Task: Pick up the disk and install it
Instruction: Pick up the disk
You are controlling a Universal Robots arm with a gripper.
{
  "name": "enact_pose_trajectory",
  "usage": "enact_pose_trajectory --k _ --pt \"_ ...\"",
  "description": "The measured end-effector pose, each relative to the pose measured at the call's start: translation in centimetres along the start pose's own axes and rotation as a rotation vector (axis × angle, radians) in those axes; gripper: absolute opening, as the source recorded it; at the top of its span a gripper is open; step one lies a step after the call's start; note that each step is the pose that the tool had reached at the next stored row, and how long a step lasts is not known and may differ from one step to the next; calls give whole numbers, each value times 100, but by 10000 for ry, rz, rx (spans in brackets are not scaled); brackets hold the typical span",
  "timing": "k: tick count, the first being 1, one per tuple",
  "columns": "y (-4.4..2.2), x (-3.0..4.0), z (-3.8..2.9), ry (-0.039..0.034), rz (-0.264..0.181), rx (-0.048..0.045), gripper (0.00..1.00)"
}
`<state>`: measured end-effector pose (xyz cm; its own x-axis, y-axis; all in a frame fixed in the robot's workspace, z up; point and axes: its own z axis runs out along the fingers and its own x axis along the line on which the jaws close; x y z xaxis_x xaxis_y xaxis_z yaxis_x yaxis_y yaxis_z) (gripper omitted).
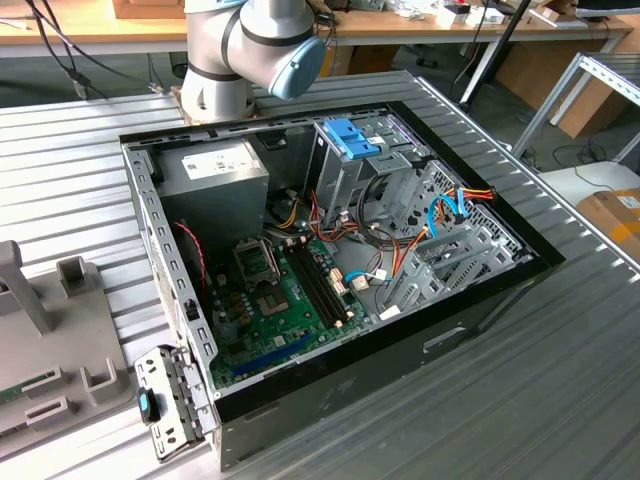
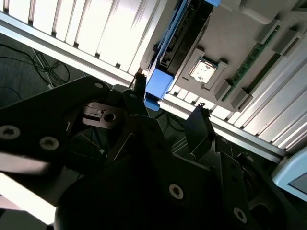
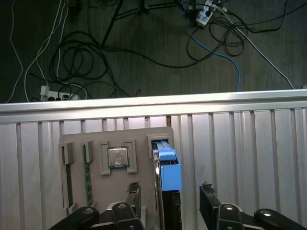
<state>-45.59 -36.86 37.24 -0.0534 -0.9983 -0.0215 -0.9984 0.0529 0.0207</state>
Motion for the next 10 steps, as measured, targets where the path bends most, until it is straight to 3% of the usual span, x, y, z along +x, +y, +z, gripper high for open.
enact_pose_trajectory --k 1,7,10 --pt "0 0 0 0 0 0 60" --pt "-4 3 146 0 -3 0 60" --pt "-3 3 149 0 -3 0 60"
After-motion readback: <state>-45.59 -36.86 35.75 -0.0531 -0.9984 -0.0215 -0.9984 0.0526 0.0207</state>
